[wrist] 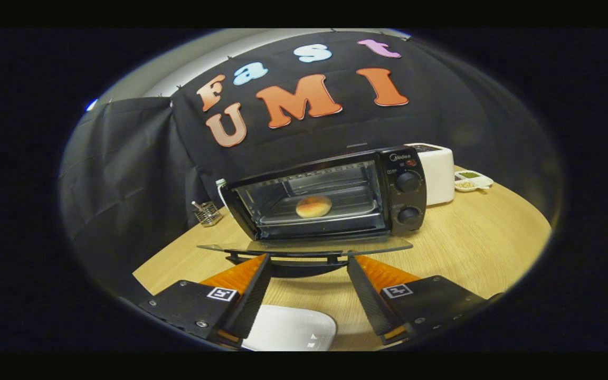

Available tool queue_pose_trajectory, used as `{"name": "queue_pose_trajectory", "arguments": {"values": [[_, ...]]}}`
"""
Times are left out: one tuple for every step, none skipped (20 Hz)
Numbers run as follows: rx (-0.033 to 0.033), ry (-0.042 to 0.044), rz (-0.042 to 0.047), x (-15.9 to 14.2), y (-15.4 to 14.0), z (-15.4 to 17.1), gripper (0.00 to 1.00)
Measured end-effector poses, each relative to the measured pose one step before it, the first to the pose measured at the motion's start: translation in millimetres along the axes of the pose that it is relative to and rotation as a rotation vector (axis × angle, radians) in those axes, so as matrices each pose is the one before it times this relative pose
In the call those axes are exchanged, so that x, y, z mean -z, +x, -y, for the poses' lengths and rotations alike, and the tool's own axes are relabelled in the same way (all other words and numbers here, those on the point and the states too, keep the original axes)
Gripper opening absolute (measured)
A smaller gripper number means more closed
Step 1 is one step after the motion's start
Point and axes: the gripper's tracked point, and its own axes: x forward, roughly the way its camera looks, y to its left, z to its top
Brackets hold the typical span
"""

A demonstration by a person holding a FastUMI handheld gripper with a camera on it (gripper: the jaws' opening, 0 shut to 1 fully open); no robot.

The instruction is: Open the toaster oven, put the food inside, and close the toaster oven door.

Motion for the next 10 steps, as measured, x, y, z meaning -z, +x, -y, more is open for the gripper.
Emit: {"name": "queue_pose_trajectory", "arguments": {"values": [[-0.00317, -0.00564, 0.01790, -7.67, 1.05, -0.77, 0.86], [-0.00247, 0.00448, 0.01954, -7.62, 3.05, -0.09, 0.87], [-0.00727, 0.01286, 0.01957, -6.86, 2.27, -0.42, 0.88], [-0.00886, 0.01370, 0.02127, -6.54, 3.51, -0.79, 0.87], [-0.00752, 0.00881, 0.01605, -4.98, 2.74, -0.31, 0.88], [-0.00328, 0.00877, 0.01462, -4.60, 3.26, -0.20, 0.87], [-0.00006, 0.00570, 0.00980, -3.39, 3.07, 0.20, 0.87], [0.00135, 0.00508, 0.00936, -4.70, 3.19, 0.08, 0.87], [0.00155, 0.00584, 0.00927, -4.67, 3.57, 0.26, 0.87], [0.00084, 0.00544, 0.00866, -4.33, 4.73, -0.21, 0.87]]}}
